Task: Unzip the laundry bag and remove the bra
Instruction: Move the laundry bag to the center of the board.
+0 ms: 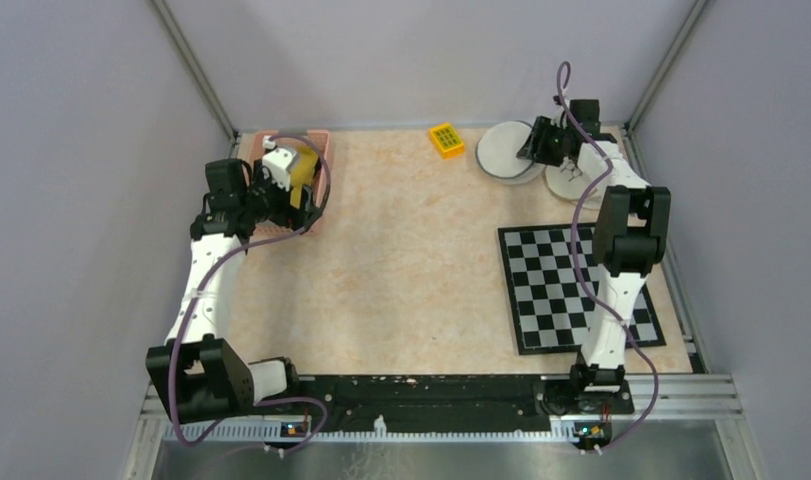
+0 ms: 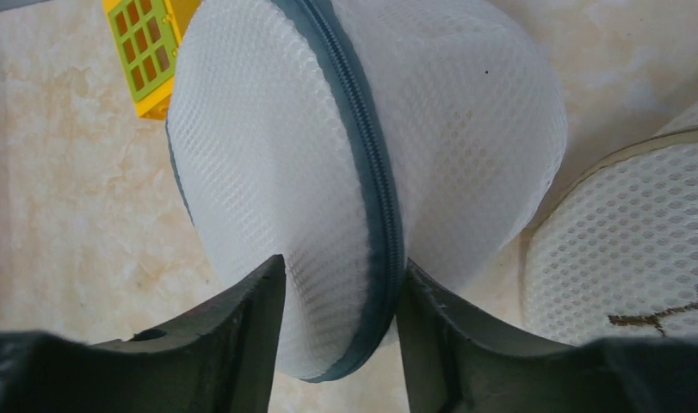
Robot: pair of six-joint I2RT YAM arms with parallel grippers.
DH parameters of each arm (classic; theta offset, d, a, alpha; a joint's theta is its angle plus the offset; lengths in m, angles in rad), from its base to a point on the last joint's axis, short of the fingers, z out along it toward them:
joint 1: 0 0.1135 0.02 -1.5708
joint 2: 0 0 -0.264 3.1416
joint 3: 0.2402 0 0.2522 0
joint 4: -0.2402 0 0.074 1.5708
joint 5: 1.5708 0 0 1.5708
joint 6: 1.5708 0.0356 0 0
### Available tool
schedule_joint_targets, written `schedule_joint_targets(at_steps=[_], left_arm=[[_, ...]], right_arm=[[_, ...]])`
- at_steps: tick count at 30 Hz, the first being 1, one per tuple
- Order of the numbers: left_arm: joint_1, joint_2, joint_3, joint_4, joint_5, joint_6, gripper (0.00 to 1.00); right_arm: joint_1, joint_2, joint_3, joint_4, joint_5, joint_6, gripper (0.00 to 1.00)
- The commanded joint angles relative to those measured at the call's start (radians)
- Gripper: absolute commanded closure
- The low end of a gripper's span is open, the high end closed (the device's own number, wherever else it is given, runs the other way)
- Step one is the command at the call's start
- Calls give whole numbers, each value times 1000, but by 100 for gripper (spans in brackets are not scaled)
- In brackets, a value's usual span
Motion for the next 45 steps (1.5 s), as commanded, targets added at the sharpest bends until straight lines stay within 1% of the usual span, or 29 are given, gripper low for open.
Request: schedule_joint_targets(at_steps=[1,5,8,10,15,21,28,33,37,42,44,45], left_arm=[[-20,-31,-4,9,8,-8,1],[-42,-19,3,18,8,-31,1],[-56,-12,9,24,5,-33,1],[-59,-8,13,31,-1,-37,1],[-60,3,29,23,10,-43,1],[-64,11,33,22,31,-63,1],[-71,10,32,22,31,-66,1],[-78,17,25,17,50,-77,1],[-91,32,24,6,75,-89,1],[-126,47,14,-4,98,-89,1],[-132,50,1,-5,100,-94,1],[-161,51,-7,-5,101,-101,1]], right_arm=[[8,-17,57,18,-71,39,64],[6,-63,15,49,-139,86,79],[6,-103,-42,98,-216,143,95],[7,-125,-83,139,-287,178,100],[9,-157,-146,162,-404,225,100],[67,-164,-242,155,-537,256,100],[165,-202,-350,116,-614,185,100],[239,-249,-412,37,-657,56,100],[278,-266,-444,-80,-704,-93,100],[296,-249,-430,-271,-723,-304,99],[296,-226,-406,-328,-708,-360,98],[296,-212,-382,-354,-685,-383,97]])
